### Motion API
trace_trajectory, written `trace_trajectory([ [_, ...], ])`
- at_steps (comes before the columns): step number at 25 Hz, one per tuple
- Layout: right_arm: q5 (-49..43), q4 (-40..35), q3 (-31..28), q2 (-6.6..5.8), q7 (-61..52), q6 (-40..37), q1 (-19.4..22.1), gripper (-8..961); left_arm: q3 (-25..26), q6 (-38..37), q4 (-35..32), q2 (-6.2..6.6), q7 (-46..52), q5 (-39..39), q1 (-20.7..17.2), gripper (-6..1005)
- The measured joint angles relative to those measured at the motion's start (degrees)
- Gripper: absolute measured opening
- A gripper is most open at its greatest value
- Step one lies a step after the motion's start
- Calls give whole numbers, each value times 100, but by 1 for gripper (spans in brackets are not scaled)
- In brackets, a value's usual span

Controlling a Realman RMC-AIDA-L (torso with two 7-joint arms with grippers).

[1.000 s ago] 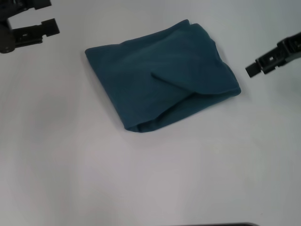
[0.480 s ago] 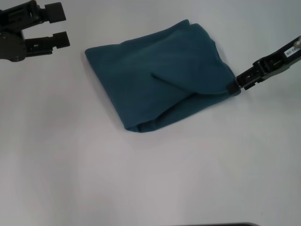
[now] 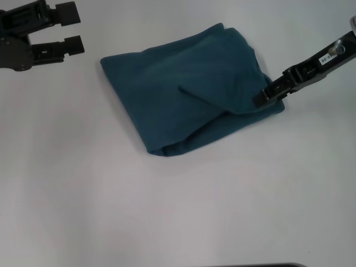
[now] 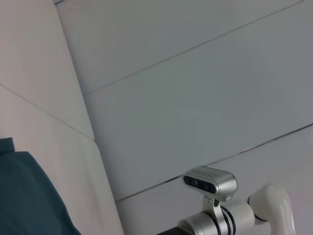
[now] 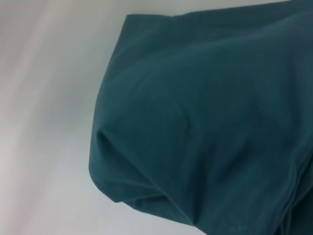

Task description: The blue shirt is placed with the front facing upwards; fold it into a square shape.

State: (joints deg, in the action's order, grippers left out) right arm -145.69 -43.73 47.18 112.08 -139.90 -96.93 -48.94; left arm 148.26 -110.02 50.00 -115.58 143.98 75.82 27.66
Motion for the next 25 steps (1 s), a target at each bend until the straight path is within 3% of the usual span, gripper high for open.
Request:
trace_trajectory([
  [7, -97, 22, 75, 42, -69, 57, -27, 740, -11, 66, -6, 1, -5, 0, 15, 905],
  [15, -98, -16, 66, -19, -112, 185, -39, 739, -17, 95, -91, -4, -46, 3, 29, 901],
  [21, -73, 51, 54, 88, -206, 267, -18, 738, -17, 95, -144, -8, -71, 3, 23, 898],
  [25, -67, 63, 40, 81, -538, 248, 42, 738, -17, 95, -144, -9, -72, 3, 15, 896],
])
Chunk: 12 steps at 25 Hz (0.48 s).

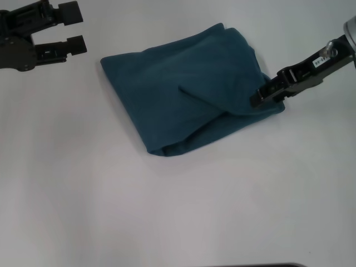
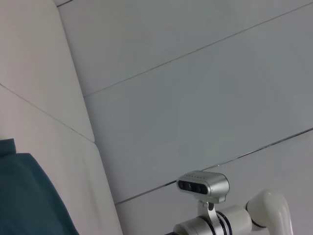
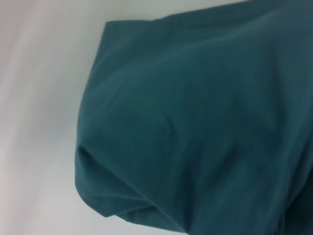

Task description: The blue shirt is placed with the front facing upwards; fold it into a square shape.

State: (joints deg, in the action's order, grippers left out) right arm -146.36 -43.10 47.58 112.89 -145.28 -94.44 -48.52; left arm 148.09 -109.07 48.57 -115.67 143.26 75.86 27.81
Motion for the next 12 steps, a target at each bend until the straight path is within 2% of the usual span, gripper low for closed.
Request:
trace_trajectory([
  [6, 33, 3, -178, -137, -368, -182, 49, 739, 1, 35, 1, 0, -34, 0, 14, 893],
  [12, 37, 5, -230, -91, -397, -132, 53, 737, 1, 101, -66, -7, -77, -1, 20, 890],
])
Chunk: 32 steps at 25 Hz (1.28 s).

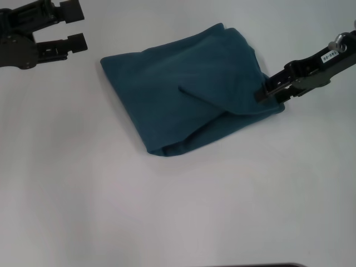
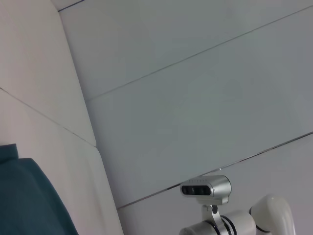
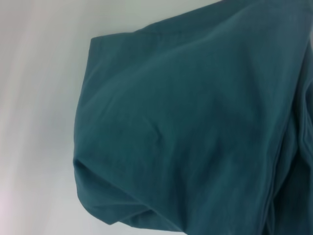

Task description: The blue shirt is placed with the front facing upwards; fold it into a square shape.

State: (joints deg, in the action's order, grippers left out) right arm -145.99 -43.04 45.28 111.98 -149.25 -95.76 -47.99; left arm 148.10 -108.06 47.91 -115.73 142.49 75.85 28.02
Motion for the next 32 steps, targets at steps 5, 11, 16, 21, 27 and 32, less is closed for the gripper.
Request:
trace_trajectory([
  [5, 1, 140, -2, 18, -17, 78, -37, 735, 0, 7, -1, -2, -3, 0, 2, 887],
  [11, 3, 344, -3, 34, -42, 273, -48, 732, 0, 32, -1, -2, -9, 0, 10, 884],
  [16, 80, 361, 12, 87, -16, 340, -58, 730, 0, 35, -1, -2, -11, 0, 21, 882],
  [21, 159, 288, 10, 90, 72, 400, -15, 728, 0, 36, -1, -2, -11, 0, 28, 879],
  [27, 171, 287, 27, 55, 110, 409, 2, 467, 0, 31, 0, -2, 0, 0, 35, 876],
  [32, 165, 325, 40, 46, 113, 408, 1, 353, 0, 30, 0, -1, 14, 0, 38, 873],
])
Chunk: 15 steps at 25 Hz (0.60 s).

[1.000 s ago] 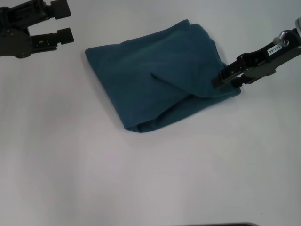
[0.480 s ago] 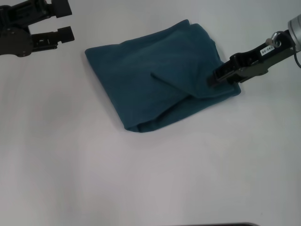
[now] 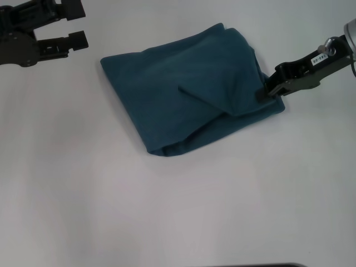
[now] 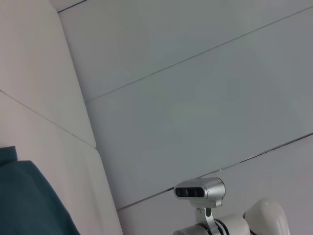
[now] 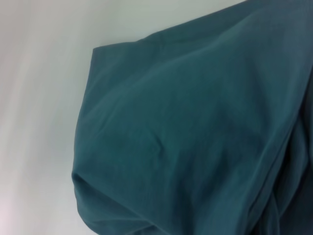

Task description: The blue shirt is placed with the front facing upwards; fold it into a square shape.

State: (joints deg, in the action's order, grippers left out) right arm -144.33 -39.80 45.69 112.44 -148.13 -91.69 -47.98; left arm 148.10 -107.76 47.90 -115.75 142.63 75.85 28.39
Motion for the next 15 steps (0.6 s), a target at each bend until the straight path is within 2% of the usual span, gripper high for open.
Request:
trace_trajectory([
  [4, -3, 20, 8, -3, 2, 3, 4, 262, 0, 0, 0, 7, 7, 0, -4, 871],
  [6, -1, -3, 2, -12, 3, -23, 17, 186, 0, 0, 0, 9, 7, 0, -13, 870],
  [10, 198, -189, -134, -101, 5, -223, 41, 35, 25, 0, 0, 18, 3, 0, -31, 868],
  [15, 430, -530, -409, -281, -17, -500, 63, 11, 23, 1, 0, 27, -3, 0, -29, 866],
])
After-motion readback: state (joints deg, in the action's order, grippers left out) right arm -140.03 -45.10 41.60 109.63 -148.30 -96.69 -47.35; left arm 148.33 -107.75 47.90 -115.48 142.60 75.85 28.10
